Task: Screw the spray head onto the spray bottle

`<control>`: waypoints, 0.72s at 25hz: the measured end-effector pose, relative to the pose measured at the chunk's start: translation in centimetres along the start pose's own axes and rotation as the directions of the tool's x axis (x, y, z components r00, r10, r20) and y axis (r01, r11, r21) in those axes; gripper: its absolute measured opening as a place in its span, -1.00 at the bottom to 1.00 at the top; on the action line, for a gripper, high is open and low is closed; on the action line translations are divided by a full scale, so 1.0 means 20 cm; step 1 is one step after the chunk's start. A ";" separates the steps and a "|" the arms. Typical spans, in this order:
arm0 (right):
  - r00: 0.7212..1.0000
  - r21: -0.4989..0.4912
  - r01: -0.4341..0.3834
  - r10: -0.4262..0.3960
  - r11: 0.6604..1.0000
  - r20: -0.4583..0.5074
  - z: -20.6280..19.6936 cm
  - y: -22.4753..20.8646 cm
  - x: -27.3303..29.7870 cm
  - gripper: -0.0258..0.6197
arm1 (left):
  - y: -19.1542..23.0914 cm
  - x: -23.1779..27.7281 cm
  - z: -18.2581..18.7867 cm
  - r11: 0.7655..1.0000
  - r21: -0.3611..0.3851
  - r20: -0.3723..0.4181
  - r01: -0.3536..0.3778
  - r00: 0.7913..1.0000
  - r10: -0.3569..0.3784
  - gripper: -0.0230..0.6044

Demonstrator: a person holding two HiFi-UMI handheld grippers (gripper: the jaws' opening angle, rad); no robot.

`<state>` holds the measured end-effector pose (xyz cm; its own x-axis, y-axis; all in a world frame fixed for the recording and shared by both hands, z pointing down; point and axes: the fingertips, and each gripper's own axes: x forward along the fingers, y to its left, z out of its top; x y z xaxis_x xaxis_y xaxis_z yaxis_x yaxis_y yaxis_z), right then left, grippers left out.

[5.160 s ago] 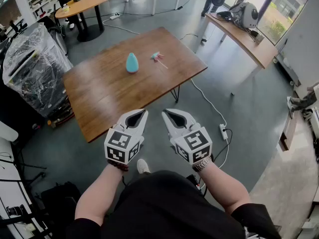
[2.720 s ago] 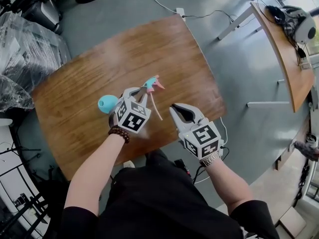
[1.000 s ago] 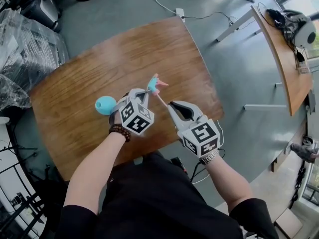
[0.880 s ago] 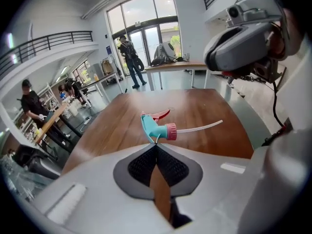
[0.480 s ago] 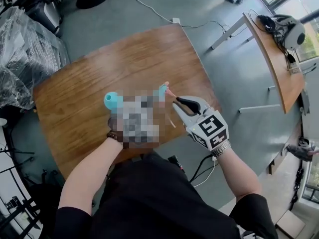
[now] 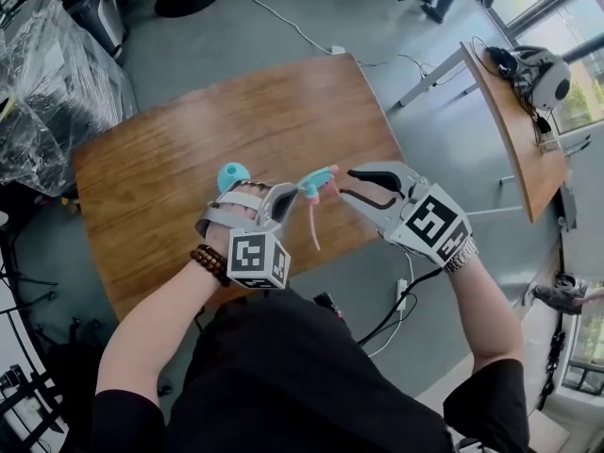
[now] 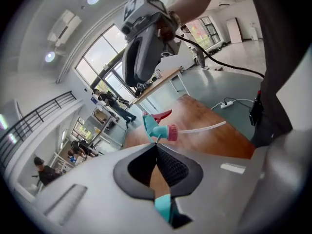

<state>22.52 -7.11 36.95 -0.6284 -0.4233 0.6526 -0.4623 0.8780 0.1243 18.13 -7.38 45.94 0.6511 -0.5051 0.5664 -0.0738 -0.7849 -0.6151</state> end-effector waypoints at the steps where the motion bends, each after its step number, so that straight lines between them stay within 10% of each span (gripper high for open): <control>1: 1.000 -0.017 -0.019 0.019 1.000 -0.012 0.02 0.01 -0.01 -0.55 | 0.01 -0.03 0.00 0.999 0.034 0.008 -0.015 1.000 0.015 -0.87; 11: 0.913 -0.288 -0.351 0.257 0.891 -0.317 0.15 0.28 0.06 -0.24 | 0.04 -0.28 0.08 0.931 0.340 0.108 -0.134 0.989 0.103 -0.87; 18: 0.811 -0.189 -0.468 0.334 0.863 -0.480 0.10 0.35 0.19 -0.13 | 0.06 -0.37 0.11 0.841 0.490 0.158 -0.230 0.972 0.173 -0.87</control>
<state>15.64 -2.98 38.74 -0.3643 0.0574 0.9295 0.0132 0.9983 -0.0565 14.88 -3.75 39.87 0.7398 -0.5702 0.3571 0.1585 -0.3681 -0.9162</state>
